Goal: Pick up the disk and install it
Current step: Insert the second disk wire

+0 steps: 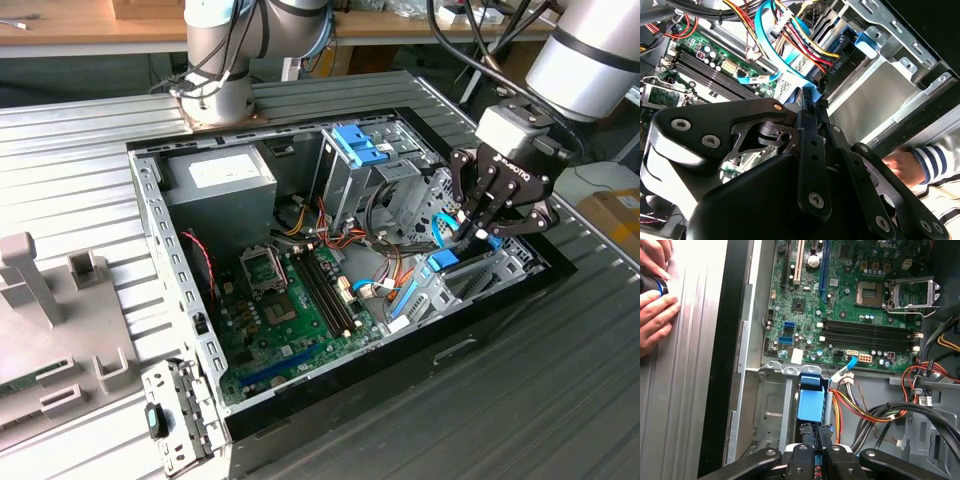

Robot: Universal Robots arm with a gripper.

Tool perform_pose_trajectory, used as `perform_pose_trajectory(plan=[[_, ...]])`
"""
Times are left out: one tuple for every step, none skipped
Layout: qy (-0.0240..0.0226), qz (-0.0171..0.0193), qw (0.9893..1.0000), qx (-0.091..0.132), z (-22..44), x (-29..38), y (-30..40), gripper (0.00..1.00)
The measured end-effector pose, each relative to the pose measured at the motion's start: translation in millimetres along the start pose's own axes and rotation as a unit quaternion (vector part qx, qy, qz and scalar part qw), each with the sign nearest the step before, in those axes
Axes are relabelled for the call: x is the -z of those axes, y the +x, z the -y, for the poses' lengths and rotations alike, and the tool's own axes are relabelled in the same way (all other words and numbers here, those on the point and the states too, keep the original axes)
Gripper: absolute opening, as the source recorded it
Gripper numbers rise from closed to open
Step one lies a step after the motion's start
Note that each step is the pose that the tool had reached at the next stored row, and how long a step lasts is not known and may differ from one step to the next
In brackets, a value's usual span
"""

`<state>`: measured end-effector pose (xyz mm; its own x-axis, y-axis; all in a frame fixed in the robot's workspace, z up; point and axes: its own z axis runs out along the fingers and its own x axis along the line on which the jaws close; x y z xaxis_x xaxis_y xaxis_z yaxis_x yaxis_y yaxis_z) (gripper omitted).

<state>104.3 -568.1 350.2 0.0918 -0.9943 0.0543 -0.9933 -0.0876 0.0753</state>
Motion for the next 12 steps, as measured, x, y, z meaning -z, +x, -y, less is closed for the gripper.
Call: perform_pose_trajectory(plan=[[0.0, 0.0, 1.0, 0.0, 1.2, 0.1, 0.7, 0.16], [0.0, 0.0, 1.0, 0.0, 1.5, 0.1, 0.9, 0.16], [0.0, 0.0001, 1.0, 0.0, 1.7, -0.1, 1.0, 0.16], [0.0, 0.0001, 1.0, -0.001, 2.0, -3.7, 1.9, 0.16], [-0.0001, 0.0002, 1.0, -0.002, 2.0, -5.0, 2.2, 0.16], [-0.0002, 0.0005, 1.0, -0.002, 2.1, -6.5, 2.6, 0.16], [-0.0001, 0.0012, 1.0, -0.003, 2.2, -7.2, 2.6, 0.16], [-0.0001, 0.0013, 1.0, -0.003, 2.2, -7.2, 2.6, 0.16], [-0.0001, 0.0016, 1.0, -0.003, 2.1, -6.5, 2.6, 0.16], [0.0, 0.0018, 1.0, -0.003, 2.1, -5.7, 2.6, 0.16], [0.0, 0.0016, 1.0, -0.003, 1.9, -4.0, 2.8, 0.16], [-0.0001, 0.0015, 1.0, -0.003, 1.9, -3.4, 2.8, 0.16]])
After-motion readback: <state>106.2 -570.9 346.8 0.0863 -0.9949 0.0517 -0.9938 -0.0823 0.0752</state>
